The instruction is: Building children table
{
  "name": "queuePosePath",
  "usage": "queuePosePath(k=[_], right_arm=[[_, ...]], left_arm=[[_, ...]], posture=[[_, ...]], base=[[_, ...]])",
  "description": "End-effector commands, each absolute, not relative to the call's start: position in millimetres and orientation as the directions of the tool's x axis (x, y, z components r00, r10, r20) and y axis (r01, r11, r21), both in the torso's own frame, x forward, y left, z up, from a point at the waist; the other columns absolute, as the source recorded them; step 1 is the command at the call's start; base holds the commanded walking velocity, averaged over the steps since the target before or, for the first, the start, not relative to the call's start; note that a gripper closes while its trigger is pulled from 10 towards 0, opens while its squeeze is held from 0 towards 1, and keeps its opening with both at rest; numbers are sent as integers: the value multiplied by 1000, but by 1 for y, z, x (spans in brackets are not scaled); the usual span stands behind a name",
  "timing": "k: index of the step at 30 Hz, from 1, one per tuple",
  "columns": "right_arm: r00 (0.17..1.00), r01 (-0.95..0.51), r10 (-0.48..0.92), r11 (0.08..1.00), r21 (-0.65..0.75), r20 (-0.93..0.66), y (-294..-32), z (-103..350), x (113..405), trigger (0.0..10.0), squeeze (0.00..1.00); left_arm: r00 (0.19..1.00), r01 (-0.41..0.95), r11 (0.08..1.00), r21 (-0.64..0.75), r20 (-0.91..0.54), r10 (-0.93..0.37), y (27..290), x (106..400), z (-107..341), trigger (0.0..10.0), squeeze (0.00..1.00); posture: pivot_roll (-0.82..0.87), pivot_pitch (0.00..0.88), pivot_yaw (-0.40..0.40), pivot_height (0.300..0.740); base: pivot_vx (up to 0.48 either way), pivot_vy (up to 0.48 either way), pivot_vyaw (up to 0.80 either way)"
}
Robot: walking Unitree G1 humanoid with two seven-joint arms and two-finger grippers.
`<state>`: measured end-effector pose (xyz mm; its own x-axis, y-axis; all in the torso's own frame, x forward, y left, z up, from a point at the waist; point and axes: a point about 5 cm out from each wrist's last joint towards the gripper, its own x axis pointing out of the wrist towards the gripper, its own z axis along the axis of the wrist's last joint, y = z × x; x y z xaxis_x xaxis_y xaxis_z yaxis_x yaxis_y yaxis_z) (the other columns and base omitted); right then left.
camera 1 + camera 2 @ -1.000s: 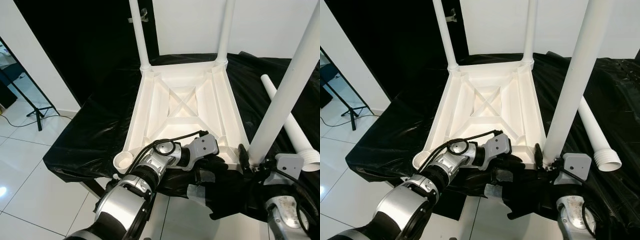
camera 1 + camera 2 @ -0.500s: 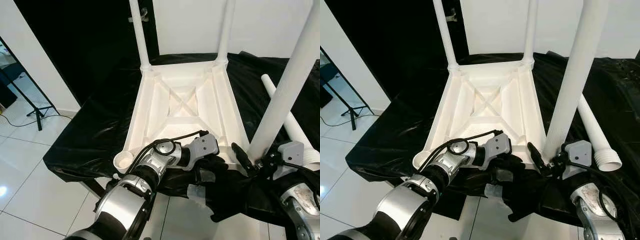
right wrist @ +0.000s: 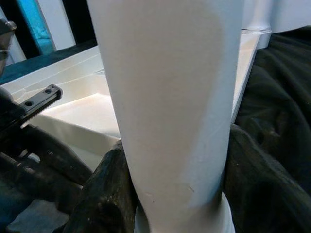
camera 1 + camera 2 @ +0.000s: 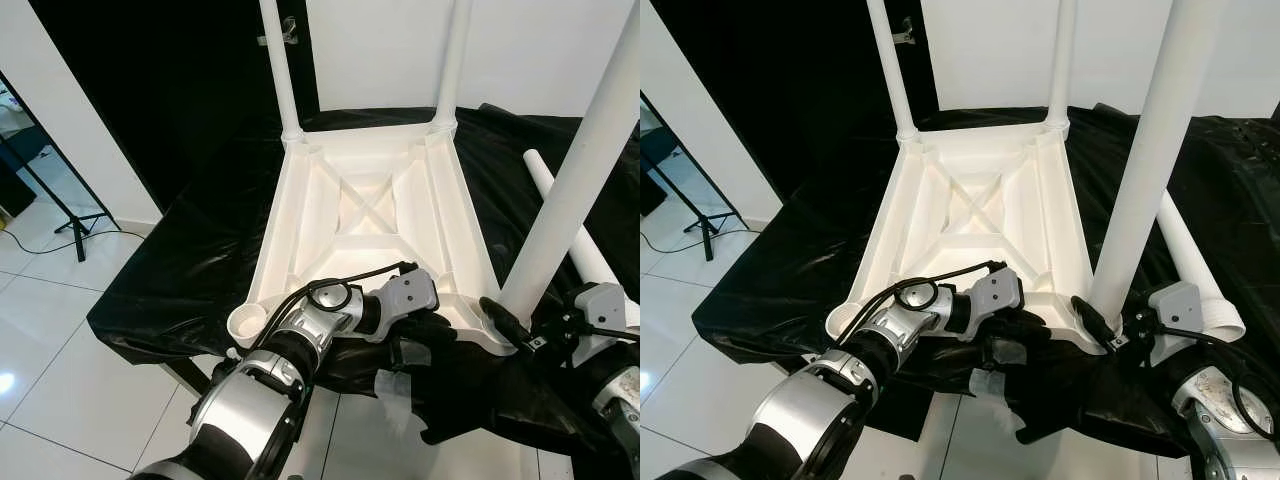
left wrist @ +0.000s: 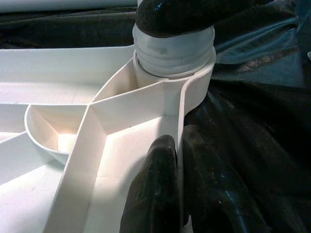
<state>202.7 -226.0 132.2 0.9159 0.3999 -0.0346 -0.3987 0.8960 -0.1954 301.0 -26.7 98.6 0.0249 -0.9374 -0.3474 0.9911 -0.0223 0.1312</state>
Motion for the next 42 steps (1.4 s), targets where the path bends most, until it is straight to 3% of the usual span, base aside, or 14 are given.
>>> queuePosePath(k=[1, 4, 13, 19, 20, 21, 22, 23, 24, 29, 30, 33, 41, 42], right_arm=[[901, -433, 428, 890, -142, -69, -207, 116, 197, 0, 0], [971, -232, 234, 971, -60, 43, -190, 110, 194, 0, 0], [990, 84, -81, 996, -25, 112, -197, 108, 196, 0, 0], [987, 113, -109, 993, -23, 118, -199, 109, 199, 0, 0], [989, 105, -102, 994, -28, 109, -198, 108, 201, 6471, 0], [989, 105, -102, 994, -28, 109, -198, 108, 201, 6471, 0], [991, 100, -96, 994, -36, 97, -197, 107, 202, 10000, 0], [991, 100, -96, 994, -36, 97, -197, 107, 202, 10000, 0], [992, 76, -73, 997, -29, 101, -197, 108, 203, 10000, 1000], [992, 59, -54, 997, -40, 111, -198, 111, 205, 10000, 1000], [993, -14, 22, 997, -77, 115, -201, 115, 207, 10000, 0], [979, -166, 184, 971, -170, 92, -210, 122, 208, 10000, 0], [953, -293, 304, 933, -211, 18, -226, 125, 207, 10000, 0], [943, -323, 332, 923, -209, 9, -226, 126, 206, 4588, 0]], left_arm=[[180, 984, 166, 69, -447, -876, -12, 297, 63, 10000, 0], [183, 983, 168, 73, -448, -875, -11, 298, 64, 10000, 0], [183, 983, 167, 76, -449, -874, -11, 299, 64, 10000, 0], [182, 983, 166, 76, -447, -876, -12, 298, 65, 10000, 0], [183, 983, 167, 76, -447, -876, -12, 298, 65, 10000, 0], [183, 983, 167, 76, -447, -876, -12, 298, 65, 10000, 0], [184, 983, 167, 76, -448, -875, -12, 298, 64, 10000, 0], [184, 983, 167, 76, -448, -875, -12, 298, 64, 10000, 0], [185, 983, 169, 75, -448, -875, -11, 298, 64, 10000, 0], [185, 983, 170, 75, -449, -874, -11, 298, 64, 10000, 0], [184, 983, 169, 73, -448, -875, -11, 298, 64, 10000, 0], [180, 984, 167, 70, -447, -876, -12, 297, 63, 10000, 0], [181, 983, 169, 67, -448, -875, -11, 296, 62, 10000, 0], [179, 984, 168, 67, -450, -875, -10, 296, 61, 10000, 0]], posture=[[6, 0, 88, 740], [10, 0, 89, 740], [8, 0, 89, 740], [11, 0, 87, 740], [11, 0, 87, 740], [11, 0, 87, 740], [11, 0, 87, 740], [11, 0, 87, 740], [10, 0, 86, 740], [9, 0, 85, 740], [5, 0, 86, 740], [3, 0, 86, 740], [8, 0, 89, 740], [7, 0, 90, 740]], base=[[0, 0, 0], [0, 0, 0], [0, 0, 0], [0, 0, 0], [0, 0, 0], [0, 0, 0], [0, 0, 0], [0, 0, 0], [0, 0, 0], [0, 0, 0], [0, 0, 0], [0, 0, 0], [0, 0, 0], [0, 0, 0]])
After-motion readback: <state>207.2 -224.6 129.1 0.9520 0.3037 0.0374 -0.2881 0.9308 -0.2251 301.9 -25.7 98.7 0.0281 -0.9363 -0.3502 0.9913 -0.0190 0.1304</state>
